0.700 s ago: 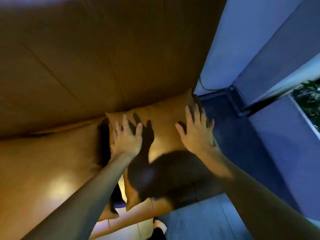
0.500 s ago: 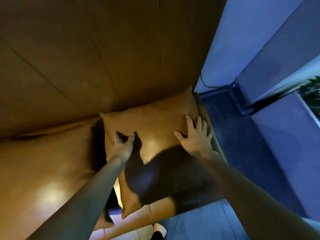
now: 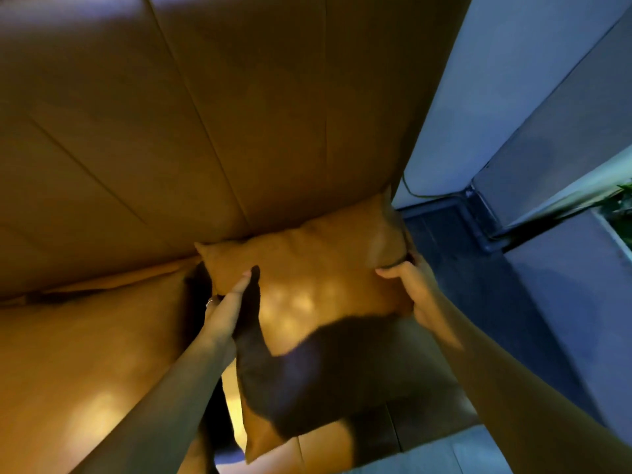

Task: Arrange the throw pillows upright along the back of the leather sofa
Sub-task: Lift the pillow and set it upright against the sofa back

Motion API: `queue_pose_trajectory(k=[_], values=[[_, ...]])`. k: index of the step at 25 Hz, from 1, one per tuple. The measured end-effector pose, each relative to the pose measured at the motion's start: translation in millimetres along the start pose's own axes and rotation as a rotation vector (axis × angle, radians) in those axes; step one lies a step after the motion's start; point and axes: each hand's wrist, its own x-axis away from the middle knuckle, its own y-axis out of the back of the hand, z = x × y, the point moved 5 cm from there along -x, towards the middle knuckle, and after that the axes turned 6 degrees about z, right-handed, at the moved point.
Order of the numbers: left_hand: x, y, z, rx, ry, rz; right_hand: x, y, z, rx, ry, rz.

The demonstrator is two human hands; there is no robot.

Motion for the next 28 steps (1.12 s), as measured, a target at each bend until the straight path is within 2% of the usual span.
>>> queue_pose_trajectory(k=[4, 9, 12, 15, 19, 23, 25, 28], values=[[24, -10, -54, 0.039, -0.206, 0.000, 14, 6, 56, -0.066, 0.120, 0.034], [53, -24, -133, 0.091, -0.382, 0.105, 23, 17, 141, -0.125, 0.257, 0.031], [51, -30, -152, 0.007, -0.330, 0.203, 25, 14, 169, -0.101, 0.284, 0.047], [42, -40, -152, -0.032, -0.250, 0.231, 21, 12, 174, -0.181, 0.280, 0.049], [39, -50, -156, 0.014, -0.280, 0.203, 19, 14, 182, -0.240, 0.295, 0.049], [28, -48, -153, 0.075, -0.243, 0.223, 15, 9, 181, -0.160, 0.291, 0.024], [25, -46, -154, 0.075, -0.228, 0.257, 18, 5, 185, -0.052, 0.302, -0.054], [33, -37, -159, -0.040, -0.284, 0.242, 34, -4, 198, 0.199, 0.431, -0.284]])
